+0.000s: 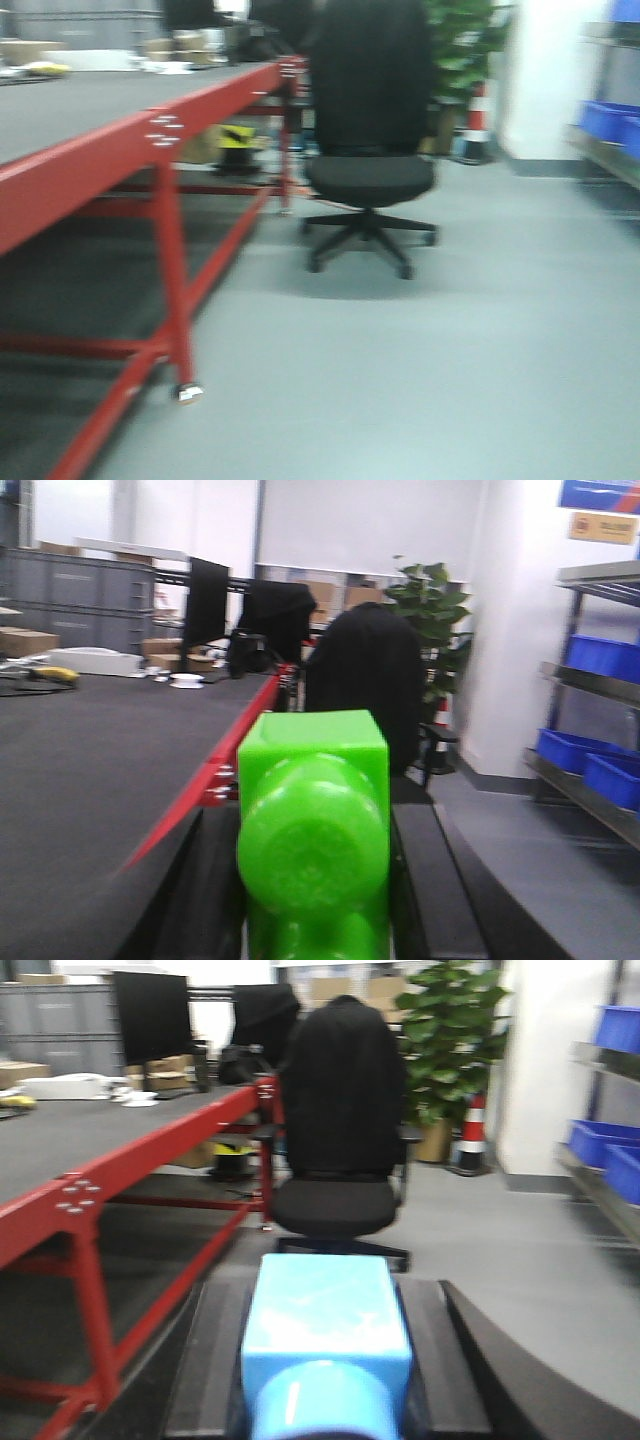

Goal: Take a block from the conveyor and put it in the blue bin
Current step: 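Drive the base to the shelf of blue bins holding both blocks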

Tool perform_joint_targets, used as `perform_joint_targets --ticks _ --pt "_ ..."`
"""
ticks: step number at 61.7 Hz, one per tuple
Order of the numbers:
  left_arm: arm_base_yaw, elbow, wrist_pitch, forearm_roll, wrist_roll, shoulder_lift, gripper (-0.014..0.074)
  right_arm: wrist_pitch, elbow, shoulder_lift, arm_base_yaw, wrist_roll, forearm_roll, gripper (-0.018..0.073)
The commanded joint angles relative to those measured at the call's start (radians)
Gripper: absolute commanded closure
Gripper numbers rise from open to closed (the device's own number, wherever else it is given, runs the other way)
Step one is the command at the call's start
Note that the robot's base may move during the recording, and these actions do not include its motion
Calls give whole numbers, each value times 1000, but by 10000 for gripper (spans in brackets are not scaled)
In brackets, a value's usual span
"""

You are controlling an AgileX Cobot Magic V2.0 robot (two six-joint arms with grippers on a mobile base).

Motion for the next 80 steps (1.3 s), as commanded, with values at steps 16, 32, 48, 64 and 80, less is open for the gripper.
perform_joint_targets --ticks 16,32,48,64,80 --pt "-2 0 -21 -3 -2 -6 707 -24 1 -4 0 -6 1 727" --pt "-2 0 -21 -3 -2 -6 707 -24 1 -4 0 -6 1 727" --pt "-2 0 -21 -3 -2 -6 707 -24 1 -4 0 -6 1 727" --pt "-2 0 -21 -3 -2 -6 707 -24 1 -4 0 -6 1 727" --pt "-2 0 -21 -3 -2 -6 707 -24 1 -4 0 -6 1 727"
